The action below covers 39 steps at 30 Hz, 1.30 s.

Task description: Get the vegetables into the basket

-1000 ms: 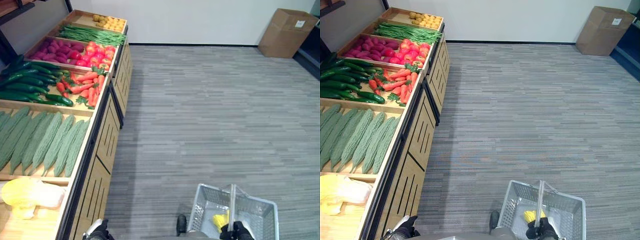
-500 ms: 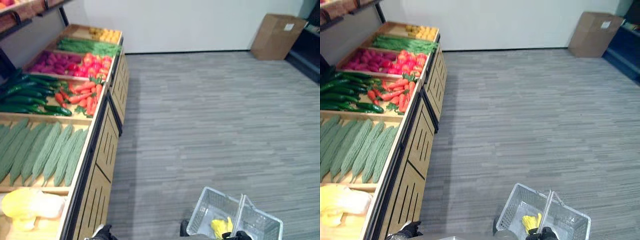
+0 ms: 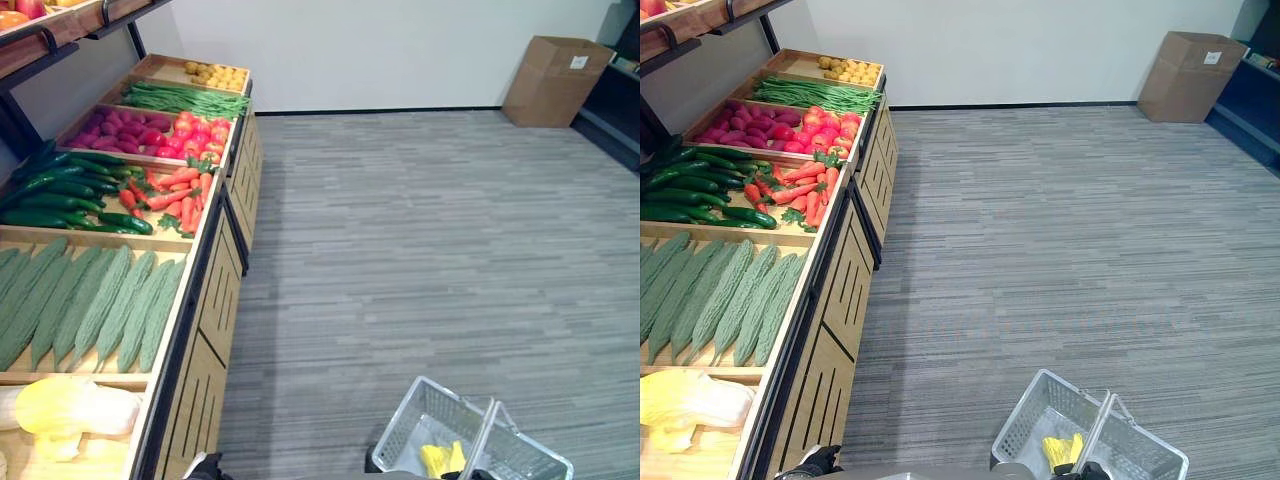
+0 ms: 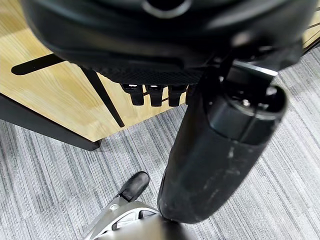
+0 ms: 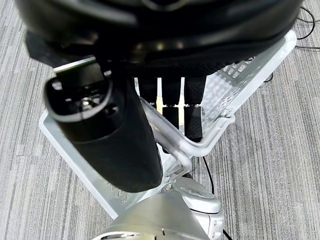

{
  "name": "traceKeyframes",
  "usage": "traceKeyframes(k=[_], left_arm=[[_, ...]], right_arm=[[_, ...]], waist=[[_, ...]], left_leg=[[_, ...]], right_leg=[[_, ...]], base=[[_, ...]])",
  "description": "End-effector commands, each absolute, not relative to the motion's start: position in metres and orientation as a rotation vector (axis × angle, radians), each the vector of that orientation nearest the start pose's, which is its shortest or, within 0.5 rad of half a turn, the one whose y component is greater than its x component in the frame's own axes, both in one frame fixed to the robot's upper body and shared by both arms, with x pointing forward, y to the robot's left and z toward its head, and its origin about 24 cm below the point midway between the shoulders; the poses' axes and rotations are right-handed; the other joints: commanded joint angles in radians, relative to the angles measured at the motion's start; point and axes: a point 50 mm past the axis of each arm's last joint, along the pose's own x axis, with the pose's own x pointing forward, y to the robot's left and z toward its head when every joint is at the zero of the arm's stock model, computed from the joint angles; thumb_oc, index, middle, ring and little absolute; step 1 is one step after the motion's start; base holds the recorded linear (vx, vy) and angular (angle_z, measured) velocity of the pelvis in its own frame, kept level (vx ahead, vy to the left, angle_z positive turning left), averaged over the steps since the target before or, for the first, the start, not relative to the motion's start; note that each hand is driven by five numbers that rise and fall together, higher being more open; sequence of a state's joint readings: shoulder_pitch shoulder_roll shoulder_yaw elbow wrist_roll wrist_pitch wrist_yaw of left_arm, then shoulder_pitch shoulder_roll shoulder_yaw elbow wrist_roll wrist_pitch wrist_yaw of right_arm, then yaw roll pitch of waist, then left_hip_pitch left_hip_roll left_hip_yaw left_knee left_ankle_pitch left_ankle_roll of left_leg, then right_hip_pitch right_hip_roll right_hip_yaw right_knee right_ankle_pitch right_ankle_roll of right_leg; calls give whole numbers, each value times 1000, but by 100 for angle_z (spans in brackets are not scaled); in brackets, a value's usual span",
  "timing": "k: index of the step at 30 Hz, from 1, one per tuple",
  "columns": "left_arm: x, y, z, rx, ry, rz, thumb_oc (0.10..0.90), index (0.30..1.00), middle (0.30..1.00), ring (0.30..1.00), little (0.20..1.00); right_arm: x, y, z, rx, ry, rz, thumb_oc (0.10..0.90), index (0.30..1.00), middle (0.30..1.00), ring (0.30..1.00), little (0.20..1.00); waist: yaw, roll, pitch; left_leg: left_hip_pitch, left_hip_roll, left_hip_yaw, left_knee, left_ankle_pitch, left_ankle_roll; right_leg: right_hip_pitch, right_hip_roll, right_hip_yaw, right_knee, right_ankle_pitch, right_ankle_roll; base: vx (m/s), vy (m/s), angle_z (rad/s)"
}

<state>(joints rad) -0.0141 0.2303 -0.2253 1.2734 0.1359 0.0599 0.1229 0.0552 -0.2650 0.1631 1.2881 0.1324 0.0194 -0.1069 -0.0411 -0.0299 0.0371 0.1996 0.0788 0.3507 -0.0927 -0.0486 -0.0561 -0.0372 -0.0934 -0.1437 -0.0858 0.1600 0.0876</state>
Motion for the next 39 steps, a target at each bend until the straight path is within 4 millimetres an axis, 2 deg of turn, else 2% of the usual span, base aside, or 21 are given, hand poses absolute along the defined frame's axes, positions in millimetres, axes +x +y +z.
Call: traceKeyframes(k=[1, 15, 23, 26, 27, 28, 30, 31, 32, 34, 35, 36, 37, 39], left_arm=[[85, 237, -164, 548, 1304, -14, 900, 1000, 1000, 1000, 1000], [92, 240, -161, 540, 1284, 10, 900, 1000, 1000, 1000, 1000], [96, 242, -159, 533, 1267, 26, 900, 1000, 1000, 1000, 1000], [99, 245, -158, 534, 1261, 35, 900, 1000, 1000, 1000, 1000], [101, 247, -157, 538, 1259, 39, 900, 1000, 1000, 1000, 1000], [102, 248, -157, 539, 1256, 39, 900, 1000, 1000, 1000, 1000], [103, 249, -156, 540, 1254, 41, 900, 1000, 1000, 1000, 1000], [101, 251, -156, 544, 1261, 46, 900, 1000, 1000, 1000, 1000], [101, 251, -156, 544, 1261, 46, 900, 1000, 1000, 1000, 1000], [101, 254, -155, 547, 1262, 55, 900, 1000, 1000, 1000, 1000], [101, 254, -155, 546, 1262, 54, 900, 1000, 1000, 1000, 1000], [102, 254, -155, 550, 1260, 57, 900, 1000, 1000, 1000, 1000], [102, 254, -155, 549, 1260, 56, 900, 1000, 1000, 1000, 1000], [102, 252, -156, 552, 1260, 49, 900, 1000, 1000, 1000, 1000]], right_arm=[[52, -243, -167, -319, 1373, -137, 400, 300, 300, 300, 300], [59, -246, -166, -335, 1359, -134, 400, 300, 300, 300, 300], [68, -250, -163, -349, 1336, -141, 400, 300, 300, 300, 300], [69, -252, -162, -344, 1331, -157, 400, 300, 300, 300, 300], [68, -253, -162, -331, 1331, -171, 400, 300, 300, 300, 300], [67, -254, -162, -327, 1333, -177, 400, 300, 300, 300, 300], [67, -254, -162, -324, 1333, -178, 400, 300, 300, 300, 300], [64, -254, -162, -323, 1341, -181, 400, 300, 300, 300, 300], [64, -254, -163, -323, 1341, -181, 400, 300, 300, 300, 300], [65, -254, -162, -310, 1337, -189, 400, 300, 300, 300, 300], [65, -254, -162, -310, 1337, -190, 400, 300, 300, 300, 300], [64, -253, -163, -305, 1338, -191, 400, 300, 300, 300, 300], [64, -253, -163, -306, 1338, -192, 400, 300, 300, 300, 300], [63, -251, -164, -309, 1343, -181, 400, 300, 300, 300, 300]], waist=[[-4, 0, 13], [2, -8, 32], [8, -12, 63], [9, -16, 80], [0, -11, 103], [-4, -9, 111], [-6, -10, 117], [-14, -20, 115], [-15, -18, 115], [-47, -27, 129], [-45, -23, 128], [-63, -26, 139], [-64, -20, 139], [-76, -24, 148]], left_leg=[[-97, -42, -80, 5, 71, 20], [-119, -57, -64, 5, 62, 34], [-134, -70, -44, 5, 57, 51], [-145, -75, -32, 5, 54, 56], [-139, -76, -28, 5, 49, 59], [-133, -75, -29, 5, 46, 59], [-124, -77, -27, 5, 41, 56], [-113, -85, -26, 5, 26, 46], [-112, -84, -28, 5, 25, 45], [-91, -81, -58, 5, 15, 31], [-89, -77, -57, 5, 10, 30], [-65, -71, -71, 5, -1, 22], [-63, -65, -72, 5, -5, 21], [-38, -77, -86, 5, -21, 20]], right_leg=[[73, -5, 112, 72, -95, 59], [38, -20, 128, 98, -88, 75], [-17, -30, 140, 165, -79, 93], [-49, -45, 119, 221, -56, 108], [-97, -67, 91, 337, -11, 121], [-113, -70, 84, 363, 1, 120], [-129, -79, 66, 356, 12, 116], [-147, -90, 53, 263, 34, 113], [-143, -89, 50, 259, 35, 113], [-231, -78, 129, 141, 105, 126], [-229, -74, 129, 138, 105, 127], [-301, -70, 130, 87, 133, 138], [-297, -65, 125, 84, 133, 138], [-329, -50, 91, 51, 138, 143]], base=[[0, 0, 0], [6, 41, -4], [-10, 81, -14], [-14, 116, -15], [28, 157, -2], [68, 178, 7], [110, 25, 8], [119, -24, 7], [225, -58, 15], [192, -51, 19], [237, -37, 41], [176, -15, 44], [248, -9, 44], [189, 33, 22]])
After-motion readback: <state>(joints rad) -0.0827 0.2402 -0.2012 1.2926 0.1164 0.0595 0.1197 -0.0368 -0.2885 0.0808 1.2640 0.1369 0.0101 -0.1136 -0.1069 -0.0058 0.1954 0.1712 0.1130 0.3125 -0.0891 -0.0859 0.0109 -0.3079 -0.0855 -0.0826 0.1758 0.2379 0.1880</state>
